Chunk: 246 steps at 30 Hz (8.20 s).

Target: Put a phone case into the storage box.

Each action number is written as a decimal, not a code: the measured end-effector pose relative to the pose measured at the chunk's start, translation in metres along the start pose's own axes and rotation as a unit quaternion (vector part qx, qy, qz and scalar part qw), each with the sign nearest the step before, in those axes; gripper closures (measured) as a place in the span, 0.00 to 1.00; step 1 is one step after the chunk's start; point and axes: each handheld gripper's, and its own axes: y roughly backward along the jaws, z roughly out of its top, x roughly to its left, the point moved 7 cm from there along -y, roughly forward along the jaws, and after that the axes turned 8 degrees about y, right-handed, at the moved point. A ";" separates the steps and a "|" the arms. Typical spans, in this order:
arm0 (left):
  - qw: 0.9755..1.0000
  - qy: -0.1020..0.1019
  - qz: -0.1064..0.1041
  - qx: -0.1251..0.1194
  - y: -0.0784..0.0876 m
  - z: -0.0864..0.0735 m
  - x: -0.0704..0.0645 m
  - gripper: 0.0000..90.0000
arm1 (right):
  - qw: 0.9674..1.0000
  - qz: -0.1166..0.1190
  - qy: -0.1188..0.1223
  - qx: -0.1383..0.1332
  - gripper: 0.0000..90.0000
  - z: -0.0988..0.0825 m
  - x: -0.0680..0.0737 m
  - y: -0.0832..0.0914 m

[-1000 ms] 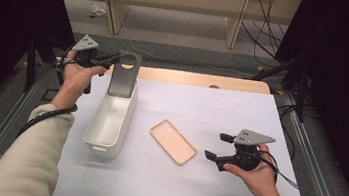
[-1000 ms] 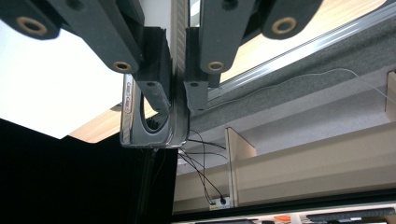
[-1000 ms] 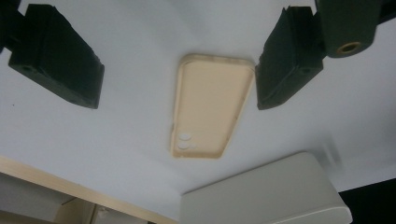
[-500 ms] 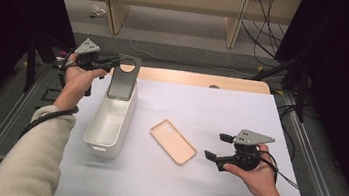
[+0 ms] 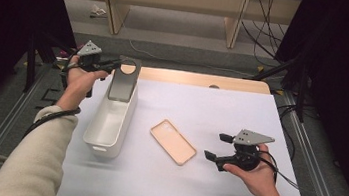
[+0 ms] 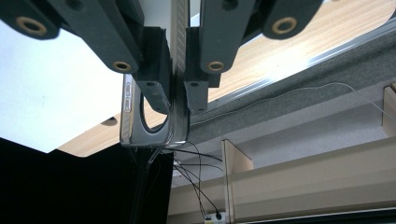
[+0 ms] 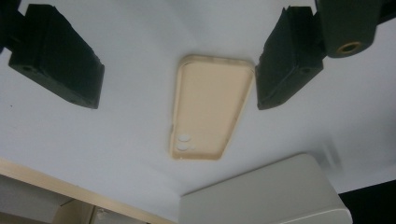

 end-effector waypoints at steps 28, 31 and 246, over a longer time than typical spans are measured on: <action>1.000 0.014 0.011 0.016 -0.007 -0.014 0.010 0.89 | 1.000 0.001 0.001 0.000 0.18 0.000 0.000 0.000; 1.000 0.017 0.011 0.018 -0.007 -0.015 0.011 0.89 | 1.000 0.001 0.000 -0.001 0.18 0.000 0.000 0.000; 0.997 -0.037 -0.031 0.056 0.100 -0.141 -0.167 0.05 | 0.965 0.062 0.002 0.253 1.00 -0.017 0.041 -0.092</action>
